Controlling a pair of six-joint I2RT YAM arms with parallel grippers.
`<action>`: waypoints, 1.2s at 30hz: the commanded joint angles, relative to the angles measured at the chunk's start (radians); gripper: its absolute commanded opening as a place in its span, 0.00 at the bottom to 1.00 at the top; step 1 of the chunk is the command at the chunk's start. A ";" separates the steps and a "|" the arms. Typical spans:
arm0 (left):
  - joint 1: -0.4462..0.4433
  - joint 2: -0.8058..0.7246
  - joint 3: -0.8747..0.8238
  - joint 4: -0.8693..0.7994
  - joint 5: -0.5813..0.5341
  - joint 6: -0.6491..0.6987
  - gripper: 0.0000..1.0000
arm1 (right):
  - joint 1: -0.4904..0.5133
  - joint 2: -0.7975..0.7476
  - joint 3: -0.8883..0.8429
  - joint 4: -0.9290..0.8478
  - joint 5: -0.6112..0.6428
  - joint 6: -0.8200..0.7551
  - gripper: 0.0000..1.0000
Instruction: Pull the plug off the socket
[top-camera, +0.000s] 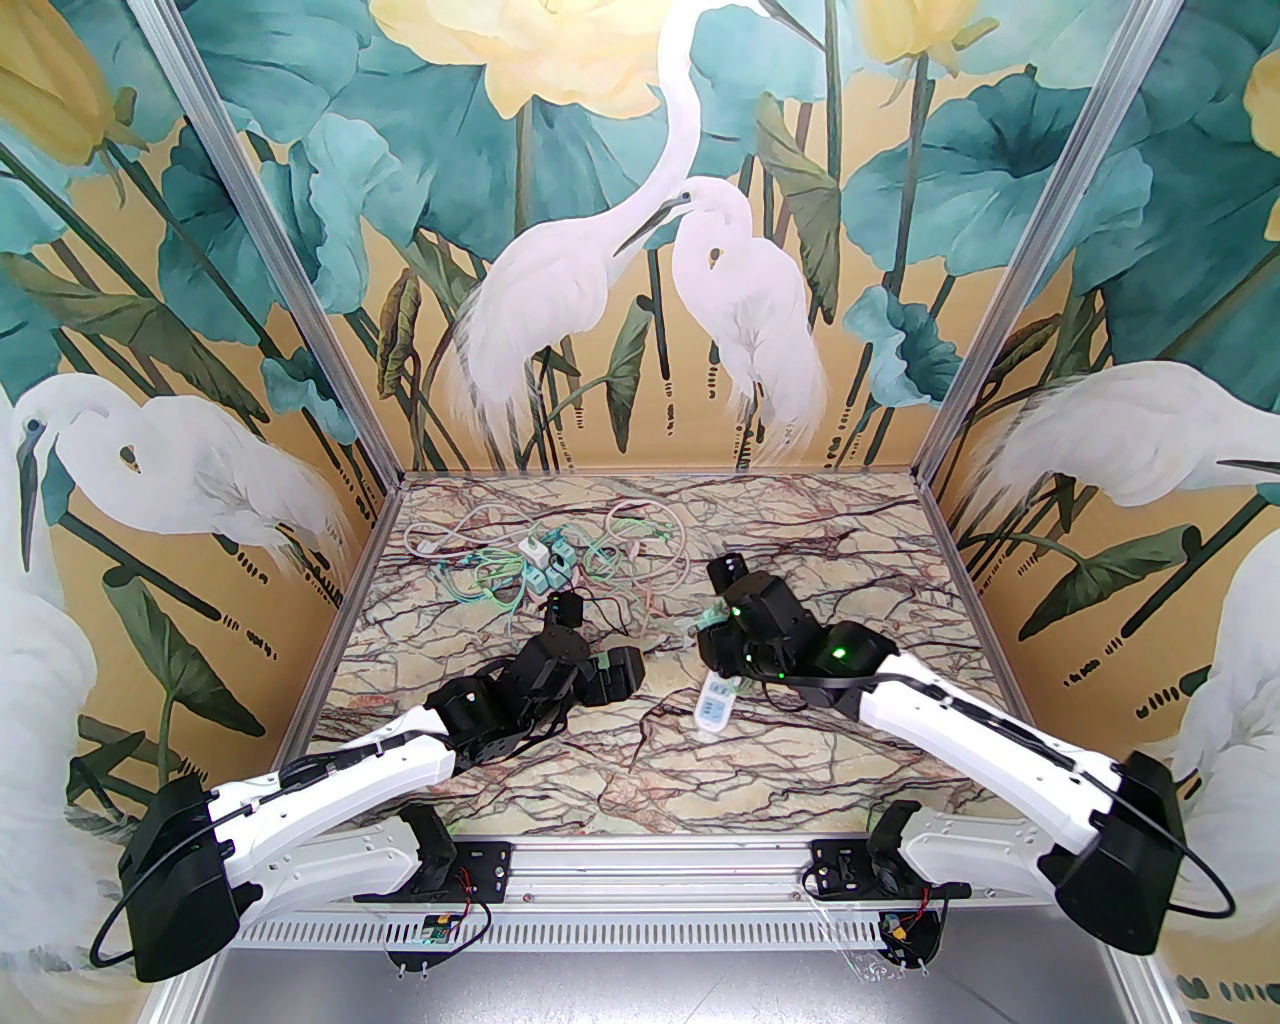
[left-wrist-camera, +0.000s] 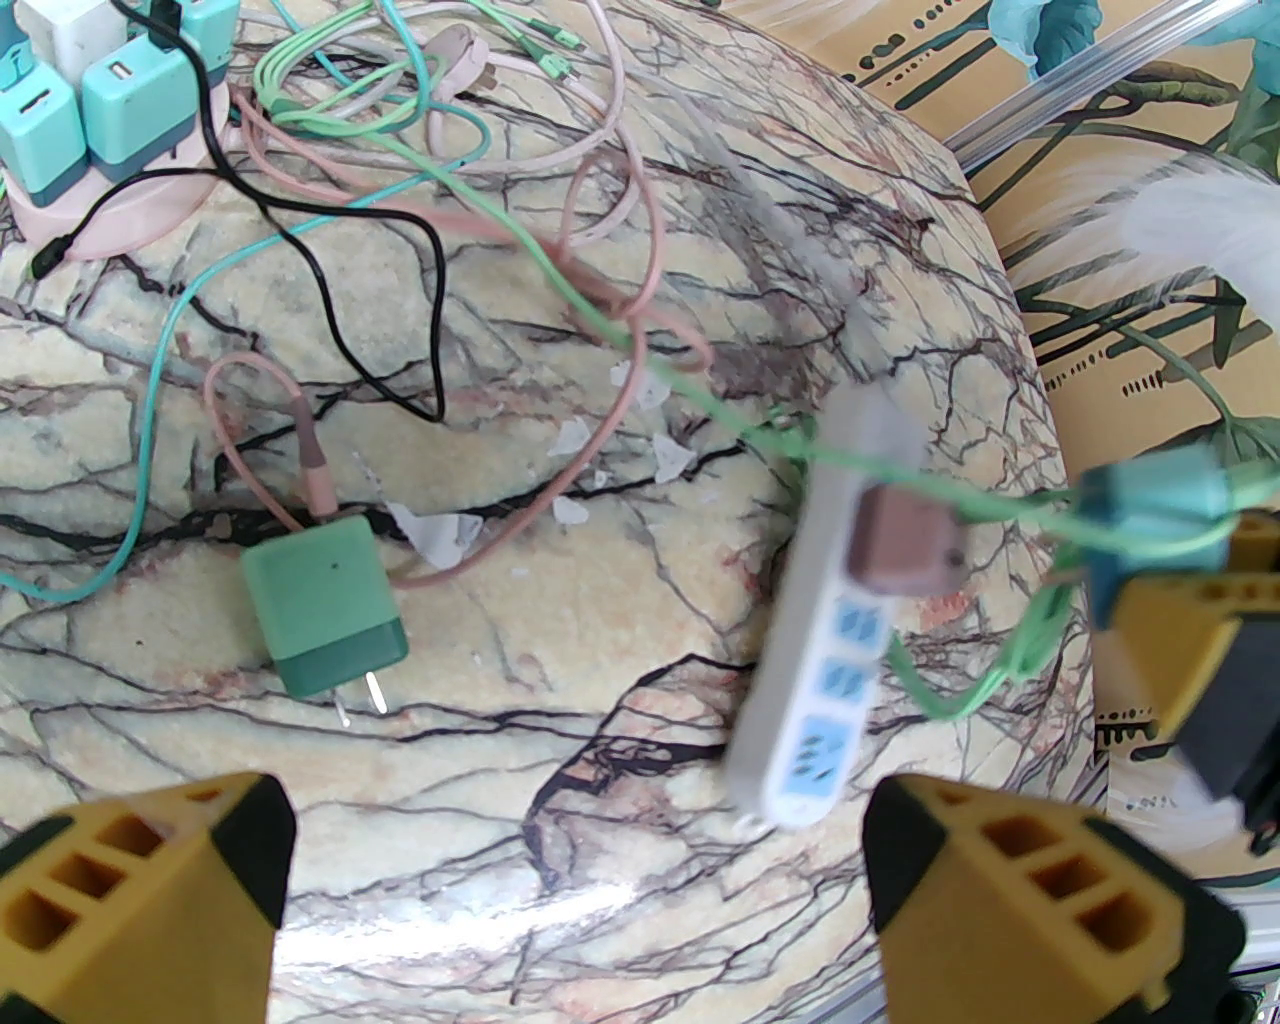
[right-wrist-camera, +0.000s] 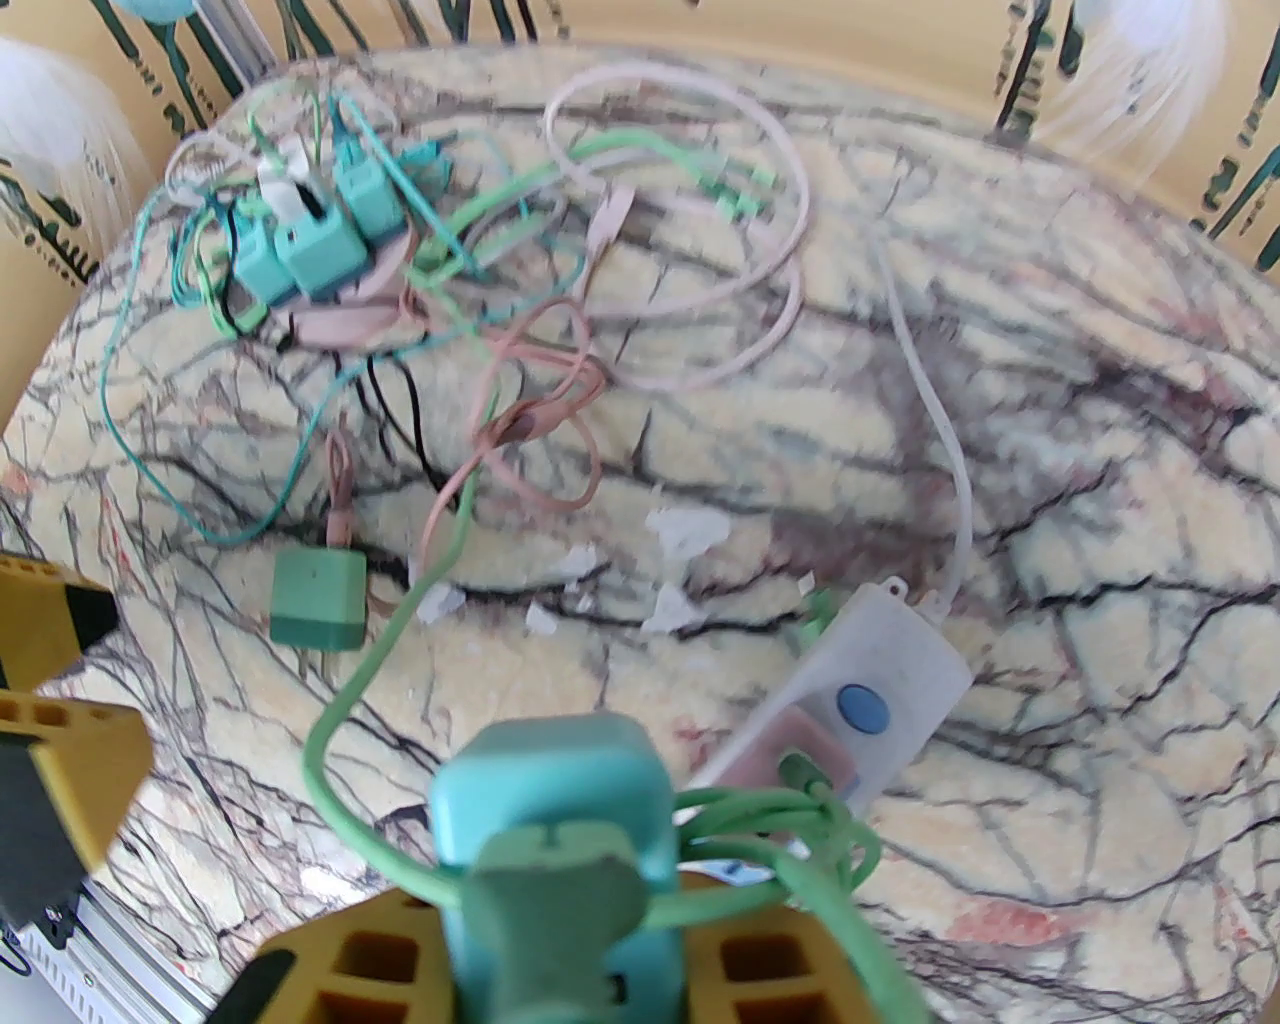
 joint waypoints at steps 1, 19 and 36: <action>-0.004 0.012 -0.005 -0.003 -0.019 0.008 0.99 | 0.002 0.011 -0.047 0.061 -0.045 0.037 0.24; -0.049 0.209 -0.004 0.237 0.192 0.096 0.84 | 0.002 -0.103 -0.204 0.096 -0.093 0.064 0.25; 0.038 0.462 0.261 0.317 0.223 0.128 0.76 | 0.003 -0.117 -0.262 0.104 -0.112 0.076 0.25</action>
